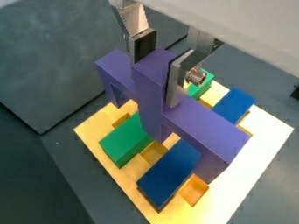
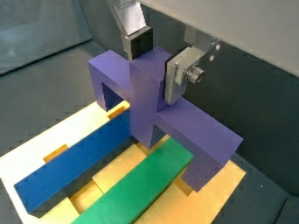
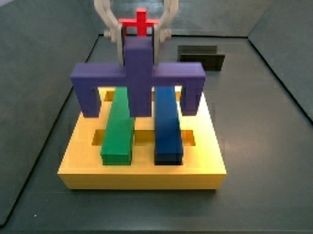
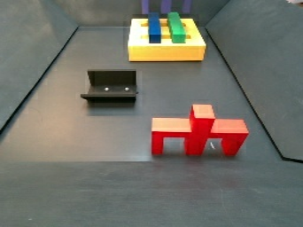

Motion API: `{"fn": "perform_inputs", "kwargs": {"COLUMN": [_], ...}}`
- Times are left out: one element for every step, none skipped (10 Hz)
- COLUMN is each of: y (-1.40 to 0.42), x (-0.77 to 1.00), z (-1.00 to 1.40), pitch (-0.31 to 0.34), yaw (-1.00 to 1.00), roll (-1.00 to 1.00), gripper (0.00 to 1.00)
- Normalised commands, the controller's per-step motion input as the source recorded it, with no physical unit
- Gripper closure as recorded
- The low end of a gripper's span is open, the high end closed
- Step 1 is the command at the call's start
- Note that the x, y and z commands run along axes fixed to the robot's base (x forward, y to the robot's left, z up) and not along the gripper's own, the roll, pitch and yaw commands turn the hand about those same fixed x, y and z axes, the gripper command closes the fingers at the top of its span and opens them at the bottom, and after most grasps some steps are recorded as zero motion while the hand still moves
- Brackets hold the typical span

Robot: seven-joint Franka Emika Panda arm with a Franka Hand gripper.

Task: Pick up the purple object. Move up. Move to above the board. Insert the purple object.
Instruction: Insert the purple object.

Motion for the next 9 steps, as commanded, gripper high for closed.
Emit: {"fn": "perform_inputs", "kwargs": {"y": [-0.13, -0.19, -0.17, -0.14, -0.06, 0.00, 0.00, 0.00, -0.01], "x": [0.00, 0.00, 0.06, 0.06, 0.19, 0.23, 0.00, -0.05, 0.00], "z": [-0.21, -0.11, -0.08, -0.12, -0.17, -0.19, -0.17, -0.11, -0.08], "pitch": [-0.061, -0.070, -0.037, -0.030, 0.000, 0.000, 0.000, 0.000, 0.000], "yaw": [0.00, 0.00, 0.00, 0.00, 0.01, 0.00, 0.00, 0.00, 0.00], "roll": [0.04, 0.02, 0.00, 0.02, 0.08, 0.12, 0.13, 0.12, 0.08], "gripper": [1.00, 1.00, 1.00, 1.00, 1.00, 1.00, 1.00, 1.00, 1.00]}}
